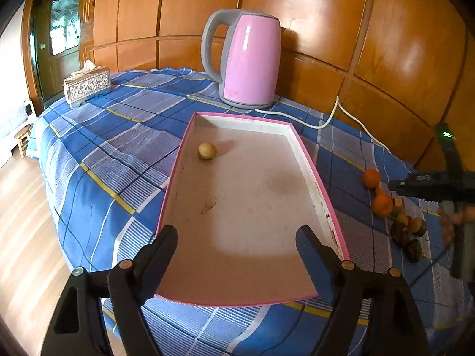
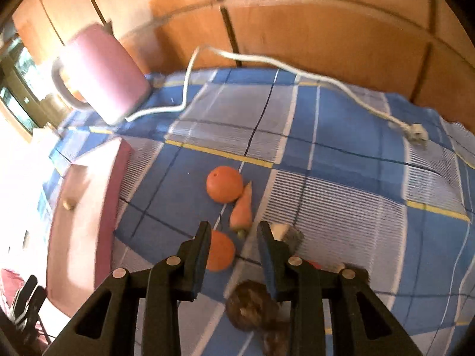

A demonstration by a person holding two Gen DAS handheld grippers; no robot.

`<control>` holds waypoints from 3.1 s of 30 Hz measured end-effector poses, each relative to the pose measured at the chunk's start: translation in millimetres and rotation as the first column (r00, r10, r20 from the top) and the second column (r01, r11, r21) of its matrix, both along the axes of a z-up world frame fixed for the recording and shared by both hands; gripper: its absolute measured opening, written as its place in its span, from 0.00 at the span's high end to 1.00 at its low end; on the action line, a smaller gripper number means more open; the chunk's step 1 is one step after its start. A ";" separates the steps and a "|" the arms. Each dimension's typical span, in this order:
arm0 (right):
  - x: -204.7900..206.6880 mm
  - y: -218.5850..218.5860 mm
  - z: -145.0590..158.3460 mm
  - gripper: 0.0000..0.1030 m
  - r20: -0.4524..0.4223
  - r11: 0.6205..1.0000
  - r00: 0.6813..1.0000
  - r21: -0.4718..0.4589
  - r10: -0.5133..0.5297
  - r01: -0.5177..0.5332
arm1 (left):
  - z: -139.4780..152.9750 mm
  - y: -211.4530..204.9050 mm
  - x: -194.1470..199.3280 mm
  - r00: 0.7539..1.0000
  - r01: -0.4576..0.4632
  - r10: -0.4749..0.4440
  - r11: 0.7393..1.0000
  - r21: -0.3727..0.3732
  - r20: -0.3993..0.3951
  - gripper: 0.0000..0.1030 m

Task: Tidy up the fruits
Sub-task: 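Reach the right gripper to the carrot and grasp it, then carry the carrot with the right gripper into the tray and release, then move the left gripper to the dark round fruit and grasp it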

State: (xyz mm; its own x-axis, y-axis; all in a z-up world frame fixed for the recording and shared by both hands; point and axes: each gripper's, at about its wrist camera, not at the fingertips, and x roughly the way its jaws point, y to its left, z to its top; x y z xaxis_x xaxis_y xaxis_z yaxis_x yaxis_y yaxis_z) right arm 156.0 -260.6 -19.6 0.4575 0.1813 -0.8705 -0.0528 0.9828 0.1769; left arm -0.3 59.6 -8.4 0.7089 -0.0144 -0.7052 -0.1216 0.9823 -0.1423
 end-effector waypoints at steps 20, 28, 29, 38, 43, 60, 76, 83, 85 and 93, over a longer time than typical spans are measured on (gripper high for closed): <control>14.0 -2.4 -19.8 0.80 -0.060 0.999 0.998 -0.045 -0.020 0.017 | 0.7 6.1 -1.9 1.000 -0.010 0.010 1.000 -0.020 0.007 0.16; -17.6 -3.7 27.8 0.80 0.092 0.996 0.996 0.083 -0.023 0.015 | 0.7 14.9 -6.1 0.996 -0.087 0.087 0.996 -0.004 -0.002 0.10; -22.0 3.7 31.9 0.80 0.104 0.995 0.995 0.096 0.001 -0.011 | 1.0 18.2 -6.4 0.995 -0.100 0.100 0.995 -0.008 -0.001 0.10; -34.8 98.4 24.1 0.80 0.082 0.950 0.973 0.210 0.218 -0.231 | 2.1 44.8 -7.3 0.982 -0.187 0.187 0.982 -0.031 0.011 0.09; -31.1 153.1 9.3 0.80 0.046 0.927 0.949 0.206 0.310 -0.313 | -2.3 52.3 -5.0 0.977 -0.212 0.212 0.977 -0.029 -0.004 0.09; -50.6 163.1 6.0 0.63 0.121 0.961 0.958 0.071 0.258 -0.268 | -1.6 48.6 -5.9 0.979 -0.202 0.202 0.979 -0.022 0.002 0.09; -97.3 120.9 11.6 0.59 0.219 0.989 0.967 -0.097 0.128 -0.109 | 2.1 32.3 -9.5 0.988 -0.155 0.155 0.988 -0.005 0.012 0.09; -110.5 122.1 12.0 0.59 0.262 0.983 0.959 -0.171 0.112 -0.069 | 2.8 22.7 -10.2 0.993 -0.114 0.114 0.993 0.011 0.016 0.09; -114.0 122.6 13.7 0.54 0.279 0.980 0.953 -0.188 0.115 -0.063 | 2.3 20.3 -9.9 0.994 -0.104 0.104 0.994 0.013 0.014 0.09; -126.0 118.0 19.5 0.50 0.325 0.971 0.938 -0.235 0.125 -0.047 | 0.1 8.4 -9.7 0.998 -0.068 0.068 0.997 0.034 0.001 0.09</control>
